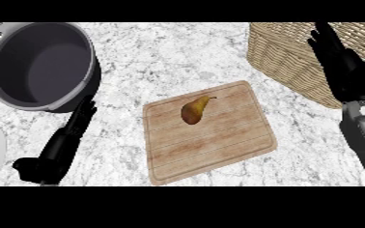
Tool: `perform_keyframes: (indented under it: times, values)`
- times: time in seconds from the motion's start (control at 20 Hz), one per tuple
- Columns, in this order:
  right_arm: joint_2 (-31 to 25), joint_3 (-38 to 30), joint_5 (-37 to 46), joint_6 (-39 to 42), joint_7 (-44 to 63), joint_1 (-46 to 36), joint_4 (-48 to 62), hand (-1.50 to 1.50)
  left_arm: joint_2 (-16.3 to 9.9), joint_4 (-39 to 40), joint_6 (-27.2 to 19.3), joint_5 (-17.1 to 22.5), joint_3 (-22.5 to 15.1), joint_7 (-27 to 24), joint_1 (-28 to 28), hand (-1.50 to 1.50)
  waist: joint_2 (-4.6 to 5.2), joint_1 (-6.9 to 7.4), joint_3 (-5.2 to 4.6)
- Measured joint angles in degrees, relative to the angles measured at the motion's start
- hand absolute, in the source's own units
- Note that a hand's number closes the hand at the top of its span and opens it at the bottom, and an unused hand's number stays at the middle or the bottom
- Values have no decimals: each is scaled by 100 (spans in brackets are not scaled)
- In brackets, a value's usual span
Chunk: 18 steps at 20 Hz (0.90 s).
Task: Pick the pear from the cutting board and place it in the basket
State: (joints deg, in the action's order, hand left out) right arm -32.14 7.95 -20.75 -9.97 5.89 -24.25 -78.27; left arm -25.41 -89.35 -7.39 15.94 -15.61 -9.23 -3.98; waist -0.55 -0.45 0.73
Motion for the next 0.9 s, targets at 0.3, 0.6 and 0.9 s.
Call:
perform_keyframes:
  times: [0.3,0.6,0.9]
  values:
    - [653,-733,-466,-271,-452,-333,715,150,-262,260,-127,122,535,739,580,0,49,96,-90]
    - [1187,642,859,-312,-722,-914,812,-150,-192,500,-213,207,549,1387,1135,0,52,297,-151]
    - [2469,1069,1640,-1535,272,-2338,1960,-150,-154,841,-225,231,637,1771,1588,0,103,292,-95]
